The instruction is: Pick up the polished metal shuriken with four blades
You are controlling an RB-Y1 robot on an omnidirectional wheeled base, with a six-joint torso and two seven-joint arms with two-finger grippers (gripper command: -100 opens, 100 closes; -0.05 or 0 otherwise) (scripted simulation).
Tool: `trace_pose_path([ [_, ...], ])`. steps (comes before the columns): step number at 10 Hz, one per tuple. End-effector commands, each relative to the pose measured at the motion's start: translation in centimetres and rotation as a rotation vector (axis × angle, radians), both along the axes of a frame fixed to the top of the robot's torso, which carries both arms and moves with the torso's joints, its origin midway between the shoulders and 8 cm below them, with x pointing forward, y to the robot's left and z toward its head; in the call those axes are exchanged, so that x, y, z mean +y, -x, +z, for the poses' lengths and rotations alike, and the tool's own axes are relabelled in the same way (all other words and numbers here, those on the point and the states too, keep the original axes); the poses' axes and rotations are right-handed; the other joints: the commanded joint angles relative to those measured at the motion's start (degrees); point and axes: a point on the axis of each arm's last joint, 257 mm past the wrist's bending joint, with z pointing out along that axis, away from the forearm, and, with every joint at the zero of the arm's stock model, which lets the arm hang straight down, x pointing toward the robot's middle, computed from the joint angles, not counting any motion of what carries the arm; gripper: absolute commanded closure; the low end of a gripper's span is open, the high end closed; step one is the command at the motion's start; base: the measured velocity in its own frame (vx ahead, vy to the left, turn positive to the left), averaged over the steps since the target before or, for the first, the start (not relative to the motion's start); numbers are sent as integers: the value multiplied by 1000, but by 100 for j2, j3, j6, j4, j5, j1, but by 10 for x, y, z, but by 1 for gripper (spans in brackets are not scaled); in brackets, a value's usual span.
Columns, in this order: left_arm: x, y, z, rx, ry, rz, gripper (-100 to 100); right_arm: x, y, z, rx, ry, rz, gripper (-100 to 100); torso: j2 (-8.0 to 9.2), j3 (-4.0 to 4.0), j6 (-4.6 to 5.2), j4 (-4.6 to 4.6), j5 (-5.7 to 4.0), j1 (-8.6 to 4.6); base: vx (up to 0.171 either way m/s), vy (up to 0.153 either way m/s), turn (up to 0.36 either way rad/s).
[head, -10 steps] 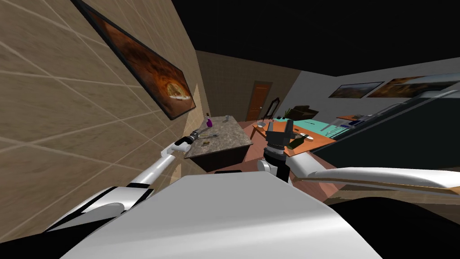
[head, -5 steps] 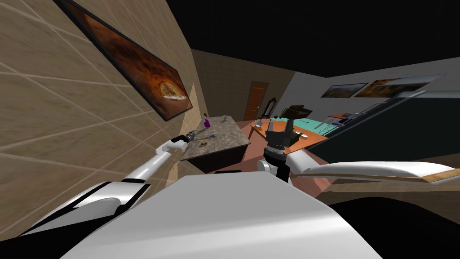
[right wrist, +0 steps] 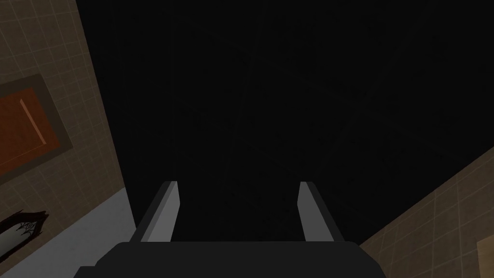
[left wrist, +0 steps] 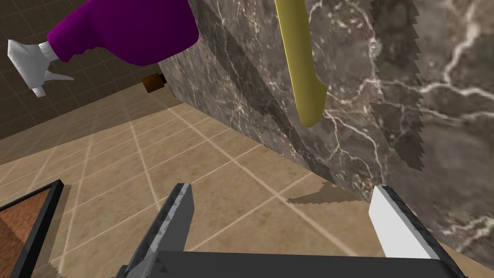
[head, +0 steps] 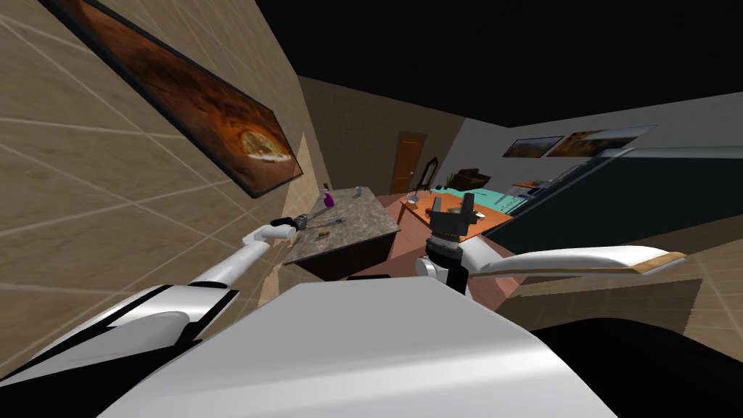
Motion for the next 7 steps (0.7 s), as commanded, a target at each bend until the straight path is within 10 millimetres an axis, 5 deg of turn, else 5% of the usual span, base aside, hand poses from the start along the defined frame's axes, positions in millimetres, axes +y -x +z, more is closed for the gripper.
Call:
trace_pose_path([
  [1,34,13,0,55,0,62,-100,0,0,0,0,0,0,0,0,0,0,0,0,0,8,-37,-169],
  [7,97,62,-22,234,20,220,-100,0,0,0,0,0,0,0,2,2,-2,2,0,5,4,-23,-127],
])
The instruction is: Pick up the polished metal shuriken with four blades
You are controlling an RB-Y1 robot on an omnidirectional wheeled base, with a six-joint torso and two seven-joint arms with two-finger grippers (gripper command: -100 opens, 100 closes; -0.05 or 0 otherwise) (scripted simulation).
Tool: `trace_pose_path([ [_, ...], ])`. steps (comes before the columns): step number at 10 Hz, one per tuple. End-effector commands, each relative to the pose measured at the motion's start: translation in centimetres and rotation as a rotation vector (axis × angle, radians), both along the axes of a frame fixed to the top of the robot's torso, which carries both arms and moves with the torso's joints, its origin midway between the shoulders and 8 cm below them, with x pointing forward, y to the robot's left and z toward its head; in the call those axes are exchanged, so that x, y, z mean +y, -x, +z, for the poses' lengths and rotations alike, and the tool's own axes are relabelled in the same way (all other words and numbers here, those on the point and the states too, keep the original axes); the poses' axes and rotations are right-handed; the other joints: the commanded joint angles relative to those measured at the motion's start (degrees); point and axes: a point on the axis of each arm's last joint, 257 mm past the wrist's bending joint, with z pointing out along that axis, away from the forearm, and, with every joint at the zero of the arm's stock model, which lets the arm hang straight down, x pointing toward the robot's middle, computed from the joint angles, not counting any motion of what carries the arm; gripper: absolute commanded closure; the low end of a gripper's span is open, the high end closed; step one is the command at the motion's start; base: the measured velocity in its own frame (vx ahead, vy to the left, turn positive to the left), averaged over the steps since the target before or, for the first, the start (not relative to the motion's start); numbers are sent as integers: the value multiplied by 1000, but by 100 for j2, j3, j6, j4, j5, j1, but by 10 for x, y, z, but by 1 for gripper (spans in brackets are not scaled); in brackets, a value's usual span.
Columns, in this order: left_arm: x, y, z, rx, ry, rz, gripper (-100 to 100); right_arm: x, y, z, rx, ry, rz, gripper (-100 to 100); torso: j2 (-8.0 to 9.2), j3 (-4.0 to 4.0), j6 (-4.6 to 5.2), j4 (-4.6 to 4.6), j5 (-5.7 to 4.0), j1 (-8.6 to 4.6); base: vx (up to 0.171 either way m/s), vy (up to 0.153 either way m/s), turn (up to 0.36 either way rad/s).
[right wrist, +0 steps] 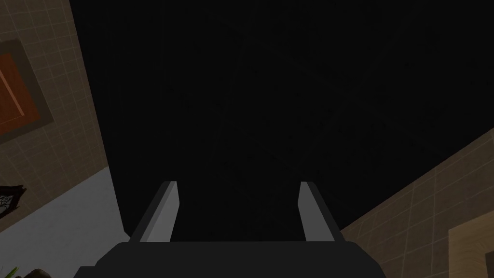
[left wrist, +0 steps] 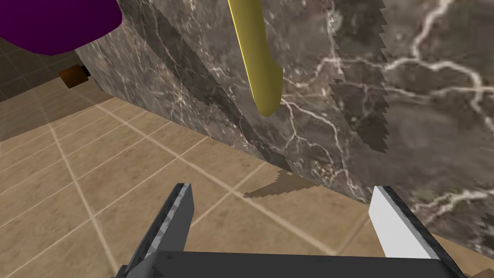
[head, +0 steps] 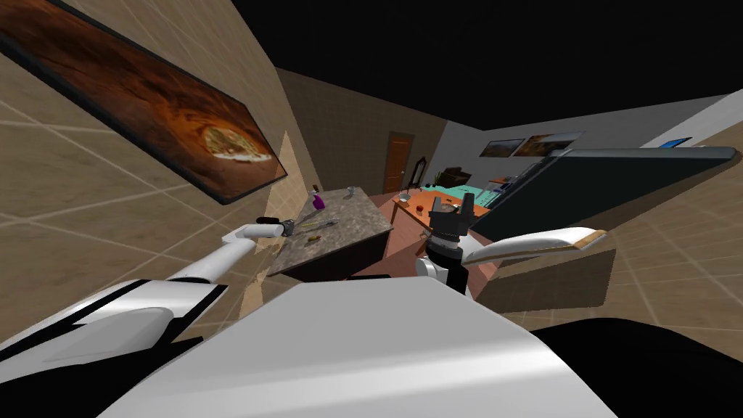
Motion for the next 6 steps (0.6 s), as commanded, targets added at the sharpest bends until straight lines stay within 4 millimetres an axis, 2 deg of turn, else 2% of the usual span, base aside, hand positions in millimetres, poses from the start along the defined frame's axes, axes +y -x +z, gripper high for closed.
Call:
trace_pose_path([
  [1,17,20,-9,59,10,50,-100,0,0,0,0,0,0,0,0,0,0,0,0,0,6,-22,-156],
  [2,32,30,-4,85,17,87,-100,0,0,0,0,0,0,0,1,0,-9,0,1,2,11,-37,-280],
  [3,37,41,-11,120,24,110,-100,0,0,0,0,0,0,0,-1,-1,-1,-1,0,-3,9,-30,-163],
  [4,41,47,-15,134,27,124,-100,0,0,0,0,0,0,0,-2,-1,-8,-1,0,-1,6,-14,9],
  [5,62,68,-14,173,39,184,-100,0,0,0,0,0,0,0,1,0,-11,0,2,5,10,-31,-356],
  [6,61,74,-18,201,47,194,-100,0,0,0,0,0,0,0,-1,0,1,0,0,-1,8,-18,-188],
])
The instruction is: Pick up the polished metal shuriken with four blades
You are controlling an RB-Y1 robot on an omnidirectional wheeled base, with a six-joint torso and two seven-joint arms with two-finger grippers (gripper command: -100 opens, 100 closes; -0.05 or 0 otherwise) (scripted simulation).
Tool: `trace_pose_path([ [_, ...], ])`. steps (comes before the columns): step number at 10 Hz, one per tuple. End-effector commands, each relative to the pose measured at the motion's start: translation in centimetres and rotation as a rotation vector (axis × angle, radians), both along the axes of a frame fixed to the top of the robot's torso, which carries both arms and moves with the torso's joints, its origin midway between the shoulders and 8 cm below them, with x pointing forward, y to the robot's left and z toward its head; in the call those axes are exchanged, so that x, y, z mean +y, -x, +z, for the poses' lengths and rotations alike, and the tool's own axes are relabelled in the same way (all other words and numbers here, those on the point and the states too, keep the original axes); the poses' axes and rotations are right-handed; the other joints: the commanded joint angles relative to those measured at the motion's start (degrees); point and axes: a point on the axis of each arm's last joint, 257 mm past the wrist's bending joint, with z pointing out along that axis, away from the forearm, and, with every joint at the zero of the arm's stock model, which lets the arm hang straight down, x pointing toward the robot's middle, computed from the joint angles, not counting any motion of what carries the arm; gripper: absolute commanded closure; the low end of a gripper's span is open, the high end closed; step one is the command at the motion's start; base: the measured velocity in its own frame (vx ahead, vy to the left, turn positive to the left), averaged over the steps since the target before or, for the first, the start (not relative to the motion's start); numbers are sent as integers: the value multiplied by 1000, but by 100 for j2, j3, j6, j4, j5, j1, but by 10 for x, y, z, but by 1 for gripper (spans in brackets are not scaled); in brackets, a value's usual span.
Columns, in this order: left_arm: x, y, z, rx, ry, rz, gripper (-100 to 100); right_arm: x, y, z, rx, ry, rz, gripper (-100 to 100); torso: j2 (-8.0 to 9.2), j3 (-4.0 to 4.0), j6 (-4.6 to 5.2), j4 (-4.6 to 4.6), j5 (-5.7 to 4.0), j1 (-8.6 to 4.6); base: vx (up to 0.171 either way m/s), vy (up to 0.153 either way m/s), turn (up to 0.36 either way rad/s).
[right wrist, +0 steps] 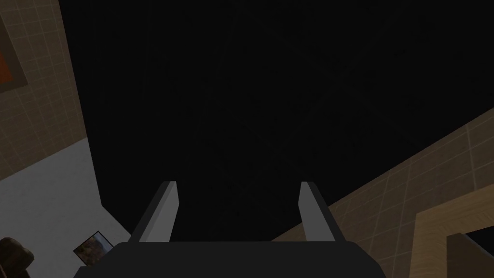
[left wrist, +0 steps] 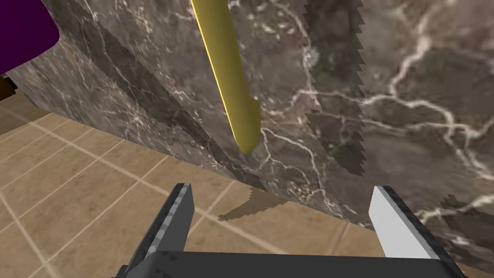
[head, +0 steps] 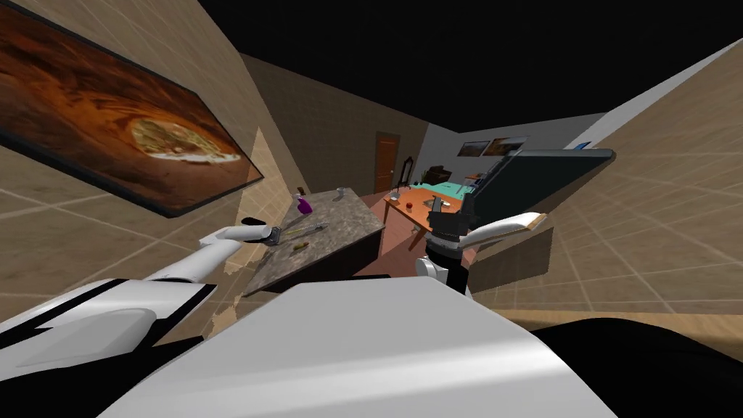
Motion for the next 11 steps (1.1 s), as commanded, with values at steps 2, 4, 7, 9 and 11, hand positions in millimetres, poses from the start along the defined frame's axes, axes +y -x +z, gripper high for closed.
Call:
trace_pose_path([
  [2,19,26,1,62,22,71,-100,0,0,0,0,0,0,0,3,2,-3,1,1,5,7,-18,-148],
  [4,35,53,-1,112,43,138,-100,0,0,0,0,0,0,0,-1,-1,2,0,0,-1,11,-27,-298],
  [7,42,81,-2,177,77,199,-100,0,0,0,0,0,0,0,2,1,-3,1,1,3,10,-18,-223],
  [9,38,83,-4,193,84,198,-100,0,0,0,0,0,0,0,-1,-1,2,0,-1,-1,8,-8,-151],
  [11,47,109,-4,241,113,260,-100,0,0,0,0,0,0,0,6,3,-6,2,2,8,8,-11,-132],
])
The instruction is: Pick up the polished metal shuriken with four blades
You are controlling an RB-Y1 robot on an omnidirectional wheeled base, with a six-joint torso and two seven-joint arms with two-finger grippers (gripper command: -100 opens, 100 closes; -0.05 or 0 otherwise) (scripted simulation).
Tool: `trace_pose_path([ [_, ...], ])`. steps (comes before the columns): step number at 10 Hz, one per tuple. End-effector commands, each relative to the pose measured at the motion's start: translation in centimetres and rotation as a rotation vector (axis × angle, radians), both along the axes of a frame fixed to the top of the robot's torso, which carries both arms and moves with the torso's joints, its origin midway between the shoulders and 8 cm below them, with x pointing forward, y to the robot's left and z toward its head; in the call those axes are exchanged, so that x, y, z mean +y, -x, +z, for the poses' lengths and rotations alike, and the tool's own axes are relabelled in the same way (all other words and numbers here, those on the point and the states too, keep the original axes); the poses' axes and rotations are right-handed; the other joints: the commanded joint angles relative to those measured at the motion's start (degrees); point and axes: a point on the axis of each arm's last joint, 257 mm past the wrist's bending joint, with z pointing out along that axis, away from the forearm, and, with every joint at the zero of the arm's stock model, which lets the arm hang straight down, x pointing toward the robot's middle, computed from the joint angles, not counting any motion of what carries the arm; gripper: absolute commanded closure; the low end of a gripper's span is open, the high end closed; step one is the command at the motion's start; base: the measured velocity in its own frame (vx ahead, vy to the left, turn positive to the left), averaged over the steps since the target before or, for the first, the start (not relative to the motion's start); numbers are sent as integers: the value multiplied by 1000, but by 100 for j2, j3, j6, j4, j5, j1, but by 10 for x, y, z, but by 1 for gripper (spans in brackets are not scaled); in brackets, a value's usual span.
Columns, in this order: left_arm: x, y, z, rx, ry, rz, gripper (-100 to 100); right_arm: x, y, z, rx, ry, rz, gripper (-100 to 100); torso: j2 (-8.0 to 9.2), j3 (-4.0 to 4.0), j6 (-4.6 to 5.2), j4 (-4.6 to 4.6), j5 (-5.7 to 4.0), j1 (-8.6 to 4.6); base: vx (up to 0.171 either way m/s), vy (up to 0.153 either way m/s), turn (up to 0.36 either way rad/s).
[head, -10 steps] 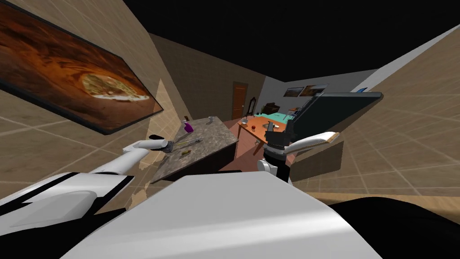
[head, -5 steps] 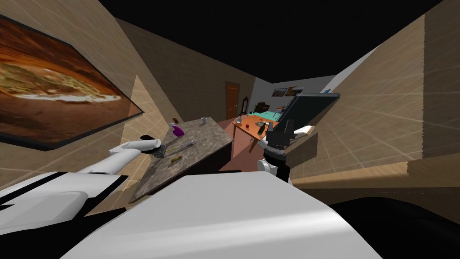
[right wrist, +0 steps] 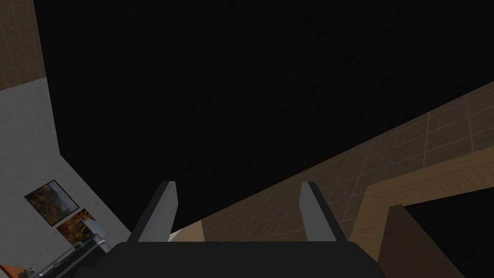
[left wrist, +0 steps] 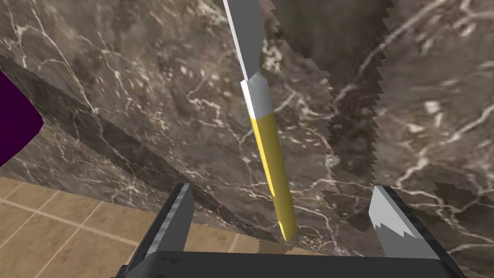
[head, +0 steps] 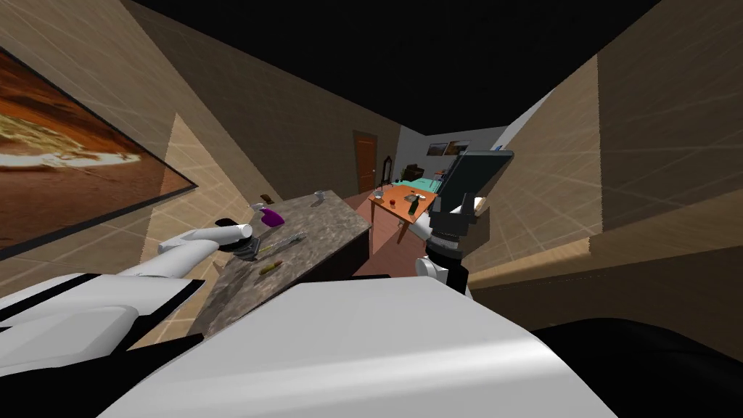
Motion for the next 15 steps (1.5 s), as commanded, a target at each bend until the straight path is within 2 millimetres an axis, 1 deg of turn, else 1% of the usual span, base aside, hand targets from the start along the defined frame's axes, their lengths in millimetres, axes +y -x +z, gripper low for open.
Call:
trace_pose_path([
  [1,2,16,-1,30,16,32,-100,0,0,0,0,0,0,0,0,0,0,0,0,0,14,-13,-349],
  [2,2,16,-1,30,16,32,-100,0,0,0,0,0,0,0,-3,-2,-4,-1,0,-1,7,-2,-79],
  [3,7,37,-1,67,43,83,-100,0,0,0,0,0,0,0,2,1,-13,0,2,4,9,-22,-317],
  [4,6,39,-1,71,46,84,-100,0,0,0,0,0,0,0,1,1,-2,0,0,-2,10,-14,-298],
  [5,8,57,-1,102,71,130,-100,0,0,0,0,0,0,0,1,0,-7,0,0,-1,16,-20,-388],
  [6,7,59,-1,109,75,132,-100,0,0,0,0,0,0,0,-3,-2,-2,-1,-1,-4,15,-10,-266],
  [7,8,76,-2,137,101,172,-100,0,0,0,0,0,0,0,-1,-1,-9,0,0,0,18,-12,-383],
  [8,7,78,-2,142,104,174,-100,0,0,0,0,0,0,0,-3,-2,-3,-1,0,-1,16,-4,-164],
  [9,5,94,-3,172,132,210,-100,0,0,0,0,0,0,0,0,0,-14,0,1,2,19,-11,-215],
  [10,4,91,-2,169,131,202,-100,0,0,0,0,0,0,0,0,0,-8,0,0,0,16,-4,-146],
  [12,5,94,-3,172,132,210,-100,0,0,0,0,0,0,0,5,3,-16,1,2,5,2,-1,12],
  [14,-2,120,-8,221,181,265,-100,0,0,0,0,0,0,0,4,2,-8,1,1,4,17,0,-270],
  [15,-2,120,-8,221,181,265,-100,0,0,0,0,0,0,0,-1,0,-8,0,1,5,22,10,-95],
])
